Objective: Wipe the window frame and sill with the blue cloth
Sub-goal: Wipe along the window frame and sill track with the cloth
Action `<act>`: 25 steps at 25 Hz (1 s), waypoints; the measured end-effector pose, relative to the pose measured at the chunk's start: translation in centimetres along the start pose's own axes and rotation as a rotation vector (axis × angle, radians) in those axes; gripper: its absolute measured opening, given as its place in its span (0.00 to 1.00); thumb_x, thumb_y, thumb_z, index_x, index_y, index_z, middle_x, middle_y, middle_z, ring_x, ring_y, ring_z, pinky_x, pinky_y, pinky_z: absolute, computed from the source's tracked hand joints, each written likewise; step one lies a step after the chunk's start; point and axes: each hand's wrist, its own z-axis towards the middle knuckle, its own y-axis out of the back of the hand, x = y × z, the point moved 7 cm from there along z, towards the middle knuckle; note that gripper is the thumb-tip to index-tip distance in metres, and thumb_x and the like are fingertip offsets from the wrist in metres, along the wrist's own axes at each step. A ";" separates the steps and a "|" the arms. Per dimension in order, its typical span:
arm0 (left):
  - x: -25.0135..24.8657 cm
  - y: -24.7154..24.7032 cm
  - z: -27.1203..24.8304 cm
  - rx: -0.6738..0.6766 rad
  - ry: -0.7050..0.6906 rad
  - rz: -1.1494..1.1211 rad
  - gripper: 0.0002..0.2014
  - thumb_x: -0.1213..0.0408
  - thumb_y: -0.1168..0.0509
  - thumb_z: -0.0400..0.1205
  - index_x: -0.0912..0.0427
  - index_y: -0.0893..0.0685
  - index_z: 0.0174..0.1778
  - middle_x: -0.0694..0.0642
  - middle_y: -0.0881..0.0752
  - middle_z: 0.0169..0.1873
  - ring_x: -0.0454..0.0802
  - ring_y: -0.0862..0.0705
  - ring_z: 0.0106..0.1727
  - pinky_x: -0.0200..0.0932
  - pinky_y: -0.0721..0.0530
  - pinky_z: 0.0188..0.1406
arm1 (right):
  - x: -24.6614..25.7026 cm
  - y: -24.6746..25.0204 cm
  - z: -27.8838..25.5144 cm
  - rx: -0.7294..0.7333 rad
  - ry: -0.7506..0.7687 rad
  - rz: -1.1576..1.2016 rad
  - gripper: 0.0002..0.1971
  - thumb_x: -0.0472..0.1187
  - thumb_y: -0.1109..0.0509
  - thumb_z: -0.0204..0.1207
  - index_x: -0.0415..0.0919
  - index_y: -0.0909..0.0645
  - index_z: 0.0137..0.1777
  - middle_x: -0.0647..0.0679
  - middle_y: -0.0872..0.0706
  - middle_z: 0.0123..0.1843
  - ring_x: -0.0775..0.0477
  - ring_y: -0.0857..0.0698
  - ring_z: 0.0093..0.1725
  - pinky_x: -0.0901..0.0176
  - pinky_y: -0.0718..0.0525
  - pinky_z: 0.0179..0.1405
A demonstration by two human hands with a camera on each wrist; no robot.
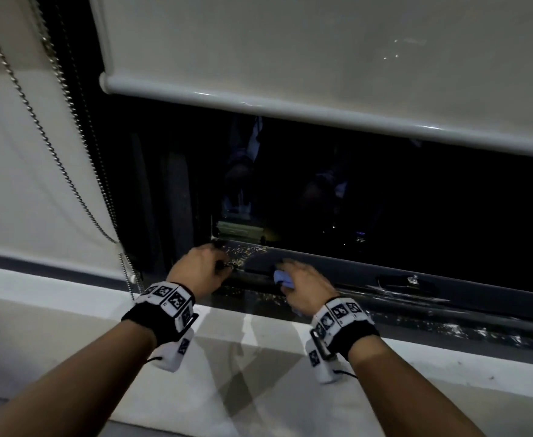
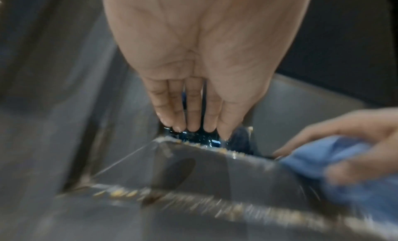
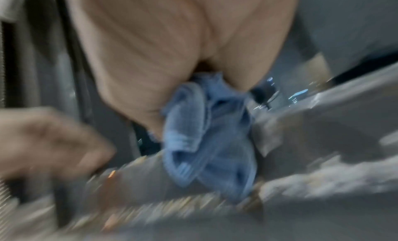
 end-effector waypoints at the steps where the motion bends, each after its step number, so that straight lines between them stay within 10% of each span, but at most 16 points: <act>1: 0.6 0.0 -0.4 0.023 0.000 0.029 0.14 0.51 0.32 0.80 0.45 0.12 0.61 0.53 0.16 0.57 0.57 0.14 0.58 0.53 0.15 0.56 | -0.2 0.2 -0.7 0.014 0.027 0.028 0.17 0.36 0.36 0.78 0.46 0.20 0.65 0.48 0.22 0.72 0.41 0.20 0.68 0.57 0.25 0.68; 4: 1.3 -0.7 -1.3 0.049 -0.033 0.129 0.13 0.52 0.37 0.84 0.45 0.14 0.62 0.52 0.17 0.56 0.56 0.16 0.59 0.52 0.15 0.52 | -6.6 2.0 -2.2 -0.081 -0.245 0.124 0.09 0.38 0.35 0.77 0.53 0.18 0.48 0.55 0.30 0.60 0.38 0.12 0.45 0.49 0.11 0.43; 6: 1.4 -1.2 -1.5 0.043 -0.045 0.174 0.12 0.54 0.40 0.85 0.45 0.15 0.60 0.50 0.18 0.56 0.54 0.17 0.60 0.51 0.15 0.49 | -9.6 2.8 -2.0 -0.209 -0.443 0.053 0.12 0.40 0.34 0.77 0.53 0.17 0.57 0.47 0.32 0.62 0.33 0.15 0.54 0.44 0.14 0.53; 12: 2.0 -1.4 -1.1 0.025 -0.025 0.192 0.11 0.54 0.39 0.85 0.42 0.14 0.59 0.46 0.17 0.55 0.52 0.18 0.61 0.50 0.15 0.49 | -0.4 -1.5 1.0 -0.205 -0.080 0.146 0.19 0.44 0.33 0.80 0.55 0.23 0.71 0.57 0.24 0.76 0.50 0.31 0.78 0.51 0.34 0.78; 14: 2.4 -1.3 -0.6 0.035 0.005 0.159 0.10 0.52 0.37 0.84 0.41 0.14 0.58 0.46 0.16 0.54 0.53 0.16 0.59 0.49 0.17 0.48 | -2.7 -0.7 -0.2 -0.146 -0.142 -0.015 0.21 0.49 0.36 0.81 0.63 0.26 0.74 0.65 0.34 0.81 0.50 0.38 0.80 0.40 0.37 0.78; 17: 2.7 -1.6 0.0 0.017 0.046 0.148 0.10 0.50 0.35 0.82 0.43 0.13 0.56 0.47 0.15 0.52 0.54 0.15 0.57 0.49 0.16 0.48 | -6.4 0.3 -0.2 -0.113 -0.307 0.073 0.22 0.44 0.39 0.82 0.58 0.25 0.75 0.52 0.37 0.84 0.41 0.31 0.78 0.47 0.32 0.76; 25: 3.1 -2.2 0.6 0.044 0.110 0.166 0.09 0.48 0.36 0.81 0.41 0.13 0.52 0.47 0.14 0.50 0.56 0.14 0.53 0.49 0.15 0.45 | -0.1 -0.7 1.3 -0.264 -0.134 0.014 0.20 0.65 0.45 0.78 0.57 0.22 0.59 0.55 0.14 0.58 0.46 0.16 0.60 0.45 0.21 0.59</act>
